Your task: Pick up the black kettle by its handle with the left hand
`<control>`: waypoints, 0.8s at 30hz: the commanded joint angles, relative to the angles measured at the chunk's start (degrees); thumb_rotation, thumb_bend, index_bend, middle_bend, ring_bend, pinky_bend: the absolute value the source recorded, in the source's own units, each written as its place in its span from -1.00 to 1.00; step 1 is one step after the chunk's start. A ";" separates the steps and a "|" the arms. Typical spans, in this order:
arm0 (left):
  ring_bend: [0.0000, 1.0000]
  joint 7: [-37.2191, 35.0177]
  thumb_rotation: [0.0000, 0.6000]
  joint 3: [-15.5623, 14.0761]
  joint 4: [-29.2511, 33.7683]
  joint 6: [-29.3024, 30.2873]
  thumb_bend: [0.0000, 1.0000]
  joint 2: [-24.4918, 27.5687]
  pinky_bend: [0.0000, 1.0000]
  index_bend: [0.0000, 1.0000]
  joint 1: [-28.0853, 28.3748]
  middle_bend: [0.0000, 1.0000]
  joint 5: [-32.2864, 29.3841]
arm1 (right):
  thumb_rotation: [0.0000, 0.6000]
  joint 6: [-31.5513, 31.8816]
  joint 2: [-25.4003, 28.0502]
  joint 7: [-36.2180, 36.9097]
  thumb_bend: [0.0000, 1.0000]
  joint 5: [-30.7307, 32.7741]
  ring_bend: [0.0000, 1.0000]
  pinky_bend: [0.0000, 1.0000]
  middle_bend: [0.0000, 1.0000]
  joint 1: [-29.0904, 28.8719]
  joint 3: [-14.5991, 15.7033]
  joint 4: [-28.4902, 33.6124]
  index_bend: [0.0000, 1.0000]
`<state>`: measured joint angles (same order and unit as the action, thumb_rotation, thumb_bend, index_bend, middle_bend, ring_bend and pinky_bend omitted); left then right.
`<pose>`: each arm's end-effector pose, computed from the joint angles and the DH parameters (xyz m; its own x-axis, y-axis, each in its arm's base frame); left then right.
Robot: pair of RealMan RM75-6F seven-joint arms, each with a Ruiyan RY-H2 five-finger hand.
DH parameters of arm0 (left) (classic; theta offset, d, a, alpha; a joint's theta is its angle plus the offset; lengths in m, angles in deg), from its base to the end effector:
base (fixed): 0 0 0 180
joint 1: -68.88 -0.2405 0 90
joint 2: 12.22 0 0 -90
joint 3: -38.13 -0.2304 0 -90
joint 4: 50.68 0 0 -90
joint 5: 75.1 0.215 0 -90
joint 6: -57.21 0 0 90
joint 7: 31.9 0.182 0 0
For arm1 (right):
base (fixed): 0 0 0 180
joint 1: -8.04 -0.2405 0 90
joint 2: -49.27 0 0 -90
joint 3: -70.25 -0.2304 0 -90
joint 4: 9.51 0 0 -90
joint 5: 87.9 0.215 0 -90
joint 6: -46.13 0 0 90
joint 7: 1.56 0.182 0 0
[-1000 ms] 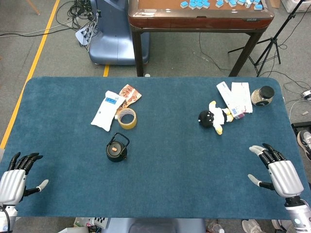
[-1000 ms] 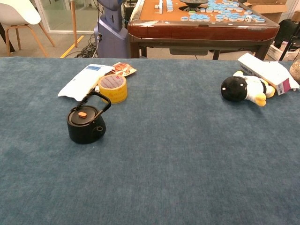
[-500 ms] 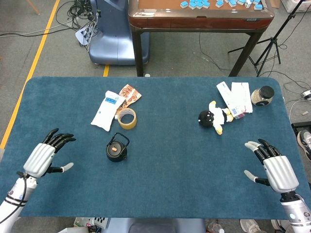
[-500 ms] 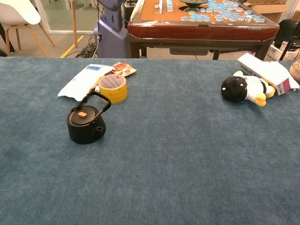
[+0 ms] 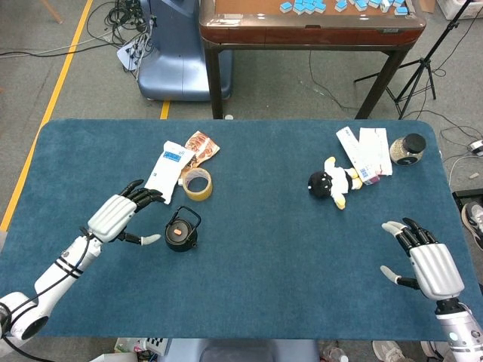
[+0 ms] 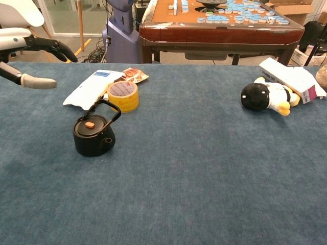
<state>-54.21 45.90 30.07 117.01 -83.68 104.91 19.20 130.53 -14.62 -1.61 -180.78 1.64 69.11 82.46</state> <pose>-0.1620 0.3609 0.0598 0.2906 0.2509 0.9234 0.8545 -0.5022 -0.1325 -0.2697 -0.2169 0.1290 0.4191 -0.0311 0.9074 -0.8992 -0.1522 0.4101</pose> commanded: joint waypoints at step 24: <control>-0.69 24.03 -0.89 2.47 -2.41 -18.22 -0.69 -8.80 -1.00 -0.59 10.85 -0.62 -23.49 | 1.00 0.54 -0.69 3.06 -0.61 1.47 -0.76 -0.52 -0.53 1.25 0.72 -2.73 -0.59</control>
<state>-31.86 48.34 28.28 99.44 -91.59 115.06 -2.79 131.07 -15.32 1.47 -179.33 2.87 69.83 79.73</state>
